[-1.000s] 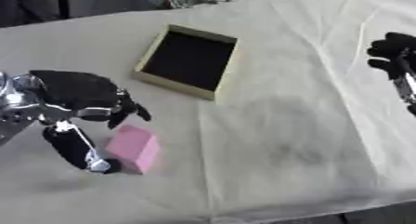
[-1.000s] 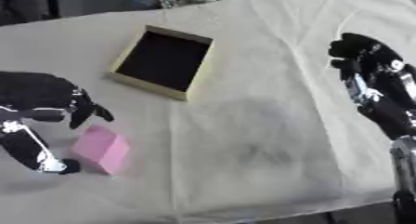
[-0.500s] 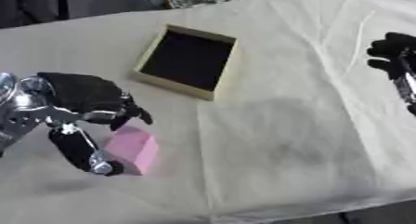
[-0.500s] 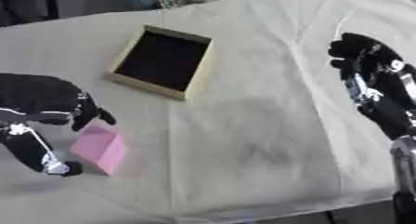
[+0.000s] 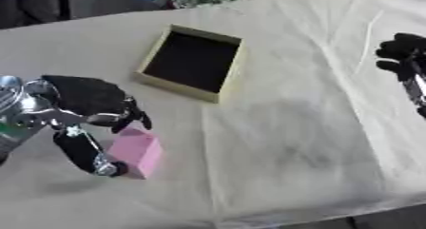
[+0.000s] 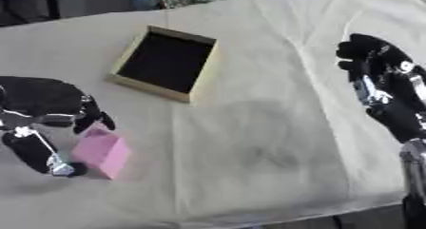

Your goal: Pick up objects on the table and place them in the box.

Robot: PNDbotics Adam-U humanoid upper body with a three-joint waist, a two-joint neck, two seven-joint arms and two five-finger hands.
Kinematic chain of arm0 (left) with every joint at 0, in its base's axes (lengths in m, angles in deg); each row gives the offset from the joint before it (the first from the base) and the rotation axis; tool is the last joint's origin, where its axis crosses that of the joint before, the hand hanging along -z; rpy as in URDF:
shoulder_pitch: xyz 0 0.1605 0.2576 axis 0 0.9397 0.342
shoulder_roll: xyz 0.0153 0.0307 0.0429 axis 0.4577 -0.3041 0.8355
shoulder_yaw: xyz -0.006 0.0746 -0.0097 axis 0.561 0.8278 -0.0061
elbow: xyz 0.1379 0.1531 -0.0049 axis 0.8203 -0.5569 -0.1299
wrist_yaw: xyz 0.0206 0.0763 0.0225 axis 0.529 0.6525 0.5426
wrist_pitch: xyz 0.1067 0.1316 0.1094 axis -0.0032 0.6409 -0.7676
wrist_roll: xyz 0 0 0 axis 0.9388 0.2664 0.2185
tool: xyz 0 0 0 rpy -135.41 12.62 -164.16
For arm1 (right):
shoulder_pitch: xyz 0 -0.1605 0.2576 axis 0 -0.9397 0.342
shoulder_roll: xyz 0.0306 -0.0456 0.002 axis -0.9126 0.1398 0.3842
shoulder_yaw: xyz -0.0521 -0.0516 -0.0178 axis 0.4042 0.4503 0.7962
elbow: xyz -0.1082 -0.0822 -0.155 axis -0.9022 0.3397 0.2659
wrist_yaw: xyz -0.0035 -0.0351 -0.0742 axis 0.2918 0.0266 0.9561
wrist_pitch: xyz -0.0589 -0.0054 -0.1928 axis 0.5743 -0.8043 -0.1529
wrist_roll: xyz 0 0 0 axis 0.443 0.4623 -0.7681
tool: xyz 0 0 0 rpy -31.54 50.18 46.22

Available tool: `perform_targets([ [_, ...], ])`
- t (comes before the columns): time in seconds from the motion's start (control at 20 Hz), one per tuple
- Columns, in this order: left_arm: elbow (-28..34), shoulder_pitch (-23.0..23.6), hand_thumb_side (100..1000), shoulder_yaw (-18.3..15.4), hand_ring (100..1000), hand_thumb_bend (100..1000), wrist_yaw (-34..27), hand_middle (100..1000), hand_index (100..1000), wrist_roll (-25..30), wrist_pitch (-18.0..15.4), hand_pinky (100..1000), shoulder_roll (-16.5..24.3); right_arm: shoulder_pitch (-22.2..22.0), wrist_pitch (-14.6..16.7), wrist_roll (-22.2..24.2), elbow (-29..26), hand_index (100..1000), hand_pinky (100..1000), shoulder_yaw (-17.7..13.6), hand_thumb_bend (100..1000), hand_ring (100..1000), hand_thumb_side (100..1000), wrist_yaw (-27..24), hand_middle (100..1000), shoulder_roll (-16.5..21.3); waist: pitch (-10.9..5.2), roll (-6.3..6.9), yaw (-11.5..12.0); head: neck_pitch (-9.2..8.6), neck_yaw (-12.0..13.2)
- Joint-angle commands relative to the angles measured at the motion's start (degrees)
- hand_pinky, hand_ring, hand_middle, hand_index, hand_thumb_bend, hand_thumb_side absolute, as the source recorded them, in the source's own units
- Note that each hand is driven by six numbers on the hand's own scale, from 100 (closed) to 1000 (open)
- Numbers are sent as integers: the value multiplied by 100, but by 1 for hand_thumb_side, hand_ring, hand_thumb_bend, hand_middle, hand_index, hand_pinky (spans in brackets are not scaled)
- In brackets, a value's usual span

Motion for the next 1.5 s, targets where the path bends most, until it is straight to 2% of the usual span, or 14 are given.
perform_targets([
  [0.05, -59, -50, 432, -33, 564, 368, 83, 408, 831, -132, -24, 741, 45, 43, -3, 5, -115, 878, 858, -3, 100, 858, 406, -16, 788, 83, -60, -27, -7, 30, 3],
  [0.45, -275, -37, 422, 15, 536, 287, 226, 379, 721, -505, -55, 726, -26, 49, 2, 8, -112, 878, 858, 0, 100, 858, 407, -17, 788, 84, -53, -37, -11, 30, 7],
  [0.65, -339, -47, 410, 35, 528, 246, 251, 360, 694, -564, -88, 725, -48, 53, 4, 11, -111, 878, 858, 1, 100, 858, 407, -16, 788, 86, -50, -36, -9, 30, 5],
  [1.1, -277, -52, 422, -1, 584, 412, 355, 449, 835, -114, -360, 768, 18, 52, 4, 16, -108, 878, 859, -1, 100, 858, 409, -11, 788, 90, -52, -29, -2, 30, 0],
  [1.3, -90, 16, 444, -145, 631, 466, 516, 536, 876, 13, -409, 798, 124, 49, 2, 5, -112, 878, 859, -13, 100, 858, 408, -11, 788, 91, -57, -27, 7, 30, -16],
  [1.5, 250, 102, 458, -362, 639, 482, 535, 544, 879, 149, -399, 804, 295, 41, -5, -4, -112, 878, 859, -21, 100, 858, 409, -5, 789, 89, -68, -16, 26, 30, -31],
])
